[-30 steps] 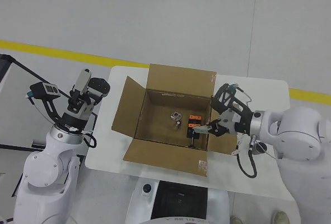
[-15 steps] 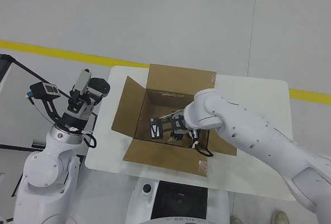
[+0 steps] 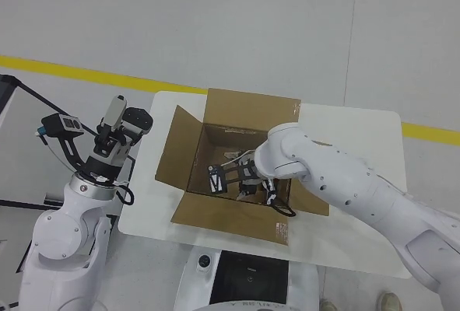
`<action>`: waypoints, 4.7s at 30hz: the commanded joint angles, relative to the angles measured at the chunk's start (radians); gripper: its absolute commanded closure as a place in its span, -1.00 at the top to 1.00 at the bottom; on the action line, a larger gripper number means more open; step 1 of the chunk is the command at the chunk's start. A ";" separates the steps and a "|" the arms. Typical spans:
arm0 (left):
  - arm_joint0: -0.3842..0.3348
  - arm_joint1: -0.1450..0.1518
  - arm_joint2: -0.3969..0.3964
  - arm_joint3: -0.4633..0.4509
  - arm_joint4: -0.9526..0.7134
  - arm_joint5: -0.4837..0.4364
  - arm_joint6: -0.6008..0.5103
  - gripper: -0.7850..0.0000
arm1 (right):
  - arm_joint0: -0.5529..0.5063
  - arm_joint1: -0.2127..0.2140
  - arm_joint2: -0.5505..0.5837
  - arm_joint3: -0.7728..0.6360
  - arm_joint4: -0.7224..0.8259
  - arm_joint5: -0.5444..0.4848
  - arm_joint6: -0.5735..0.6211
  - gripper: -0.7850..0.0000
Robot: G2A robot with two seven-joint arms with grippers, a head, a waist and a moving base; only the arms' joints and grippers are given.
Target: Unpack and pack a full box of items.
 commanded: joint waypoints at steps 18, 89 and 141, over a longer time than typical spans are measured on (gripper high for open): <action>0.000 0.000 0.000 0.000 0.000 0.000 0.000 1.00 | 0.032 -0.073 -0.130 0.349 -0.505 -0.147 -0.553 -0.11; 0.000 0.000 0.000 0.000 0.000 0.000 0.000 1.00 | 0.048 -0.393 -0.224 1.016 -0.790 -0.060 -1.017 -1.00; 0.000 0.000 0.000 0.000 0.000 0.000 0.000 1.00 | -0.172 -0.029 0.167 0.237 -0.921 -0.144 -0.830 -0.28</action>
